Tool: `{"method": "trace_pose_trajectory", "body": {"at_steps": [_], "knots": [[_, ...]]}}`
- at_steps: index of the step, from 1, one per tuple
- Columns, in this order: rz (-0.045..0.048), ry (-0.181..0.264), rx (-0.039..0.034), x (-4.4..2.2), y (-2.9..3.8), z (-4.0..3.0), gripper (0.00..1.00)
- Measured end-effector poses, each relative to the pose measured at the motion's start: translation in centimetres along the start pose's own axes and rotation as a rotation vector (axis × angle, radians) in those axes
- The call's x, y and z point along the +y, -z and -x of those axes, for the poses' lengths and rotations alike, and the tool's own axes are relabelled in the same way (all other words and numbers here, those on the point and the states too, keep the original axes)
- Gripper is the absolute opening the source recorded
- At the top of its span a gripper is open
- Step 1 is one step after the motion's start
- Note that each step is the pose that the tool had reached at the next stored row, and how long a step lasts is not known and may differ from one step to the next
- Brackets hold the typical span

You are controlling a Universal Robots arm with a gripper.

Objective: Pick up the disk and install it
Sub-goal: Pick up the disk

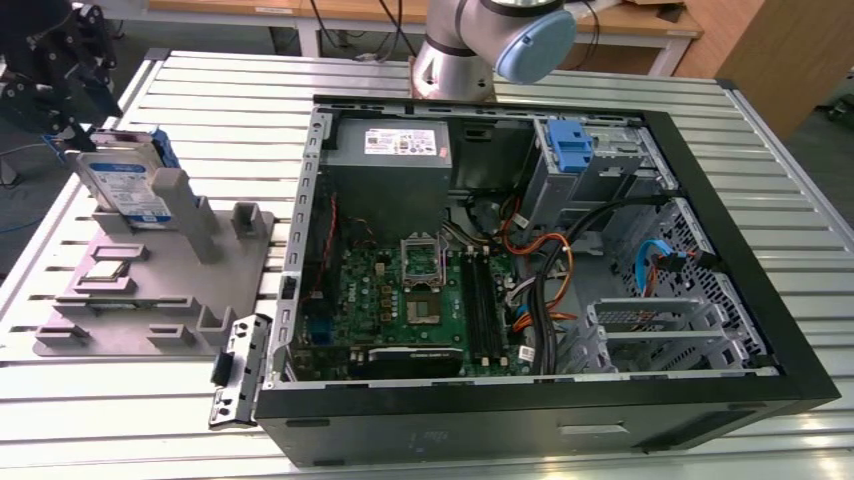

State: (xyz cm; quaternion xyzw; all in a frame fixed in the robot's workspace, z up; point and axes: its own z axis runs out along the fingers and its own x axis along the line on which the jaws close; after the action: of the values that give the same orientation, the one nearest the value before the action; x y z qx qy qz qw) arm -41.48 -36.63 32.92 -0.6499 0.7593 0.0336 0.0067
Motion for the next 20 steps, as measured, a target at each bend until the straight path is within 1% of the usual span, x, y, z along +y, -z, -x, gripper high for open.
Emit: {"method": "trace_pose_trajectory", "body": {"at_steps": [8,11,13,16,18,20], "knots": [[0.0008,0.015,0.0009,-0.06,-1.47,-0.07,0.59],[-0.0011,0.017,0.0011,-0.08,-1.97,-0.09,0.59],[-0.0047,0.018,0.0006,-0.09,-2.23,-0.11,0.59],[-0.0131,0.019,-0.0005,-0.09,-2.33,-0.11,0.59],[-0.0156,0.021,-0.0008,-0.10,-2.35,-0.11,0.59],[-0.0200,0.023,-0.0016,-0.10,-2.46,-0.12,0.59]]}}
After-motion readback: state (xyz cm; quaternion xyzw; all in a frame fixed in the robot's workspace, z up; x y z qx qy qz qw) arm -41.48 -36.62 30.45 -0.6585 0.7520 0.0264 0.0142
